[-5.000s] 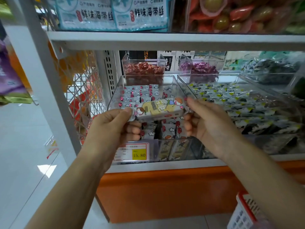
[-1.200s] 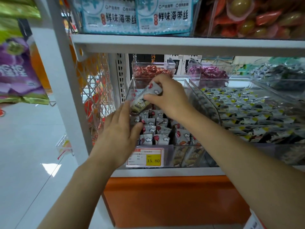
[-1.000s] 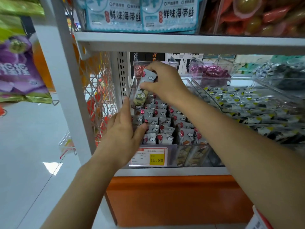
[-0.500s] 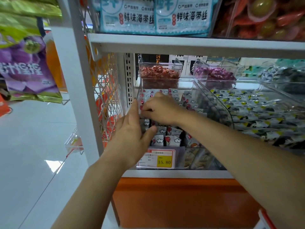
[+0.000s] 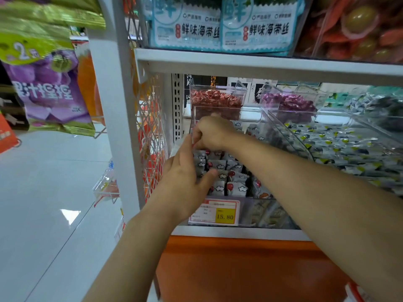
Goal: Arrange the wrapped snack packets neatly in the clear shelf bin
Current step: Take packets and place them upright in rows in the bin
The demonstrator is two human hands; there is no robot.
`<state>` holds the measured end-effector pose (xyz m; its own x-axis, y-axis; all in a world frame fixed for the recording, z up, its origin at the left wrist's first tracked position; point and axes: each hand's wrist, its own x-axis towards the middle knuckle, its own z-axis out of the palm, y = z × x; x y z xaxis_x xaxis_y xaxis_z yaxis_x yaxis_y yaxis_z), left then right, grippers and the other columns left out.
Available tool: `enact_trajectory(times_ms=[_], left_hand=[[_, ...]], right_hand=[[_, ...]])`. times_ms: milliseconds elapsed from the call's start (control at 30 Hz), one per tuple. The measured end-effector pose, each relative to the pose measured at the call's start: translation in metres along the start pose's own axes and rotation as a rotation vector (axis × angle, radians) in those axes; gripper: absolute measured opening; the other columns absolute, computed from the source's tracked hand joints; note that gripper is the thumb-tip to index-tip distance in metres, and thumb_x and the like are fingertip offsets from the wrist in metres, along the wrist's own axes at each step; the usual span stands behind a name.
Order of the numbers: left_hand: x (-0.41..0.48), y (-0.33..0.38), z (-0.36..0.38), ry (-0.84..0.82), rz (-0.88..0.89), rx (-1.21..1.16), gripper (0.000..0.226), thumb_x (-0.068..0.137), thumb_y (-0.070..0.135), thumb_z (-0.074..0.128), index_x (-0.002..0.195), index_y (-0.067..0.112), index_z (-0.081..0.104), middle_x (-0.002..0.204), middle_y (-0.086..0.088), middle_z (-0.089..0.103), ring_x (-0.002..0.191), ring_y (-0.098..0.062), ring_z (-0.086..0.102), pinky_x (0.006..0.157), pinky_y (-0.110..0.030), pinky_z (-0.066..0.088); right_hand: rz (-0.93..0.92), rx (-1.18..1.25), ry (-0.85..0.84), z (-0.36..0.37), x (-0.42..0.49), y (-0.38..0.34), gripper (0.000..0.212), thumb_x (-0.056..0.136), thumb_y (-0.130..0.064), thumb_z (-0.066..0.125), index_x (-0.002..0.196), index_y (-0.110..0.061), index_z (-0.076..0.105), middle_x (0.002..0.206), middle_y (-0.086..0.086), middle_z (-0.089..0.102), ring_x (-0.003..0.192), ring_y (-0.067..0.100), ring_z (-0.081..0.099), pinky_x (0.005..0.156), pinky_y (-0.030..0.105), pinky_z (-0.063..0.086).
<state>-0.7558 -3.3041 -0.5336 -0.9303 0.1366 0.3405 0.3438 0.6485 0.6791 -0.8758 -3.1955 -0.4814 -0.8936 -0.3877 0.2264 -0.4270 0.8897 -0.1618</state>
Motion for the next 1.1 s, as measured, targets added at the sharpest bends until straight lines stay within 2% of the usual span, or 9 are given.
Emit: enact_trajectory(times_ms=[67,133,267,467,567,733,867,967,1100], left_hand=[[0.0,0.001,-0.001,0.003,-0.007,-0.004,0.084,0.089,0.047,0.051,0.148,0.032,-0.008,0.155,-0.003,0.019,0.141,-0.018,0.012,0.105,-0.03,0.017],[-0.001,0.003,-0.002,0.006,-0.022,-0.002,0.084,0.088,0.047,0.051,0.148,0.032,-0.007,0.154,-0.004,0.022,0.141,-0.019,0.013,0.109,-0.036,0.019],[-0.002,0.009,-0.007,0.047,-0.056,0.002,0.082,0.09,0.044,0.05,0.149,0.026,-0.004,0.155,-0.003,0.02,0.143,-0.022,0.011,0.112,-0.04,0.018],[-0.009,0.029,-0.016,0.478,0.091,0.175,0.05,0.09,0.029,0.056,0.136,0.013,0.042,0.134,-0.008,0.044,0.12,-0.02,0.042,0.1,-0.032,0.032],[-0.014,0.042,-0.014,0.411,0.112,0.037,0.041,0.091,0.032,0.052,0.13,0.018,0.049,0.112,0.005,0.049,0.085,0.001,0.053,0.072,-0.01,0.041],[-0.017,0.054,-0.003,0.196,-0.008,-0.365,0.028,0.094,0.027,0.047,0.119,0.02,0.058,0.081,0.002,0.064,0.067,-0.005,0.063,0.047,-0.01,0.043],[-0.018,0.057,-0.003,0.151,-0.144,-0.595,0.021,0.095,0.025,0.048,0.098,0.015,0.066,0.081,-0.01,0.068,0.062,-0.01,0.066,0.049,-0.019,0.051],[-0.017,0.058,-0.002,0.173,-0.221,-0.68,0.026,0.096,0.024,0.047,0.088,0.01,0.067,0.064,-0.009,0.068,0.05,-0.011,0.06,0.05,-0.019,0.052],[-0.017,0.058,0.0,0.198,-0.242,-0.698,0.025,0.096,0.021,0.046,0.083,0.012,0.066,0.05,-0.003,0.063,0.043,-0.01,0.056,0.049,-0.019,0.052]], right_hand=[[-0.022,0.191,0.031,-0.008,-0.003,0.0,0.006,0.081,-0.017,0.071,0.082,-0.012,0.069,0.096,0.003,0.068,0.08,0.009,0.056,0.077,0.028,0.05],[-0.02,0.425,0.119,-0.022,-0.013,-0.001,0.008,0.085,-0.01,0.065,0.088,-0.003,0.066,0.089,0.003,0.066,0.072,0.004,0.055,0.068,0.015,0.049],[0.026,0.681,0.396,-0.046,-0.046,0.003,0.014,0.089,-0.01,0.059,0.077,-0.017,0.057,0.083,-0.01,0.056,0.076,0.005,0.054,0.066,0.015,0.046],[0.207,1.02,0.66,-0.051,-0.121,0.029,0.013,0.093,-0.007,0.053,0.083,-0.015,0.053,0.092,0.006,0.063,0.061,0.01,0.065,0.052,0.022,0.055],[0.279,1.239,0.617,-0.043,-0.152,0.038,0.011,0.093,-0.006,0.051,0.084,-0.008,0.056,0.087,0.012,0.063,0.064,0.014,0.065,0.054,0.021,0.055],[0.371,1.565,0.485,-0.035,-0.176,0.039,0.014,0.091,-0.008,0.053,0.08,-0.005,0.061,0.082,0.013,0.059,0.061,0.014,0.062,0.053,0.022,0.053],[0.394,1.63,0.42,-0.035,-0.183,0.04,0.01,0.086,-0.012,0.057,0.081,-0.005,0.062,0.075,0.009,0.062,0.057,0.013,0.062,0.051,0.023,0.053],[0.402,1.593,0.34,-0.036,-0.187,0.043,0.013,0.074,-0.021,0.064,0.077,-0.008,0.064,0.07,0.007,0.06,0.051,0.012,0.057,0.046,0.023,0.051],[0.43,1.752,0.253,-0.037,-0.185,0.042,0.022,0.086,-0.014,0.058,0.065,-0.011,0.064,0.059,0.006,0.054,0.043,0.011,0.05,0.04,0.023,0.044]])
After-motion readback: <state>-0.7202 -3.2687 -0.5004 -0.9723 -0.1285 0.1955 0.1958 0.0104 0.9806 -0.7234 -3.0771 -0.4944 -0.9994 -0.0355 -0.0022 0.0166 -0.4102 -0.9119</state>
